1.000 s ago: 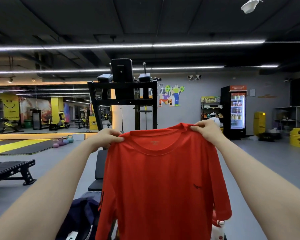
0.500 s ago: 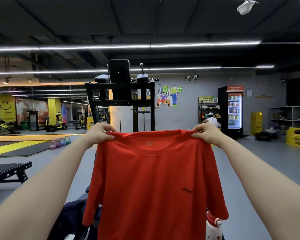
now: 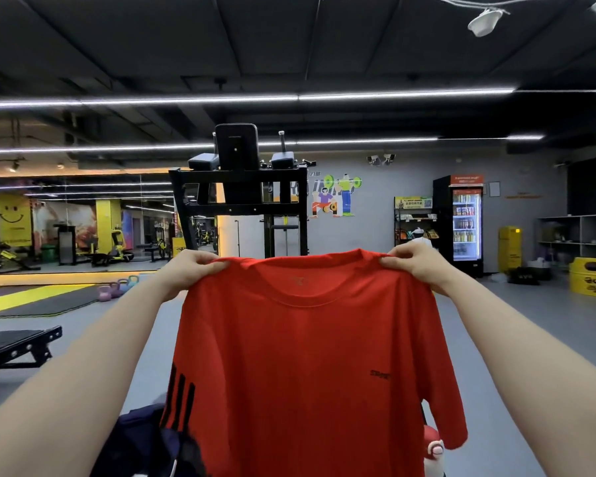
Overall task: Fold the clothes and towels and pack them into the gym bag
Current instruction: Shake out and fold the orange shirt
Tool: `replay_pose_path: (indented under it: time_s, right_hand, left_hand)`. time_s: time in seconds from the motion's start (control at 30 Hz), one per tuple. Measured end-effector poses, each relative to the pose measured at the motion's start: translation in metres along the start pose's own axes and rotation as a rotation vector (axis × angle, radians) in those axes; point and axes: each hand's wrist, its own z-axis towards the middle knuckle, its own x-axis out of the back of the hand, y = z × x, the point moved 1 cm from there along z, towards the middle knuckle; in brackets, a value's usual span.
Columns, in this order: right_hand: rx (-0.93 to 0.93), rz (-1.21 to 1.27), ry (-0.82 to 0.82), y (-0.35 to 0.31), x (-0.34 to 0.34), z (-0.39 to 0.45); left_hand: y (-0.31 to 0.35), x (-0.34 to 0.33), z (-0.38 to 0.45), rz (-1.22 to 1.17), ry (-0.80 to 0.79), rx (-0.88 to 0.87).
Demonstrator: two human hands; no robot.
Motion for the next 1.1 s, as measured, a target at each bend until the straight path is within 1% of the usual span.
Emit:
replay_pose_path:
  time_s: [0.13, 0.27, 0.37, 0.5, 0.63, 0.73, 0.8, 0.87, 0.93, 1.03, 1.1]
  right_hand:
    - [-0.044, 0.169, 0.018, -0.005, -0.005, -0.009]
    - [-0.038, 0.213, 0.034, -0.006, -0.014, -0.01]
    - [-0.015, 0.2, 0.062, -0.007, -0.017, -0.01]
    - [-0.019, 0.179, 0.089, -0.001, -0.018, -0.003]
    - [-0.02, 0.148, 0.129, 0.005, -0.02, 0.001]
    - [0.011, 0.138, 0.127, 0.004, -0.019, -0.001]
    - [0.024, 0.091, 0.11, 0.005, -0.018, -0.001]
    - [0.038, 0.023, 0.081, 0.003, -0.017, -0.001]
    - [0.036, -0.065, 0.009, 0.003, -0.014, 0.001]
    - [0.06, -0.312, -0.177, 0.003, -0.013, 0.003]
    - [0.07, -0.395, -0.2, 0.003, -0.013, 0.004]
  left_hand:
    - [0.0, -0.003, 0.0, -0.143, -0.033, 0.027]
    - [0.0, -0.01, 0.003, -0.186, 0.03, 0.025]
    - [0.0, -0.013, 0.003, -0.03, 0.07, -0.058]
    - [0.001, -0.019, 0.0, 0.13, 0.041, -0.153]
    - [-0.002, -0.018, 0.002, 0.127, 0.036, -0.139]
    - [-0.006, -0.016, 0.006, 0.242, 0.081, -0.13]
    - [-0.009, -0.016, 0.008, 0.381, 0.098, -0.151]
    - [-0.011, -0.018, 0.009, 0.466, 0.118, -0.166]
    - [-0.015, -0.017, 0.011, 0.511, 0.147, -0.167]
    - [-0.021, -0.012, 0.015, 0.519, 0.2, -0.144]
    - [-0.023, -0.012, 0.016, 0.527, 0.224, -0.134]
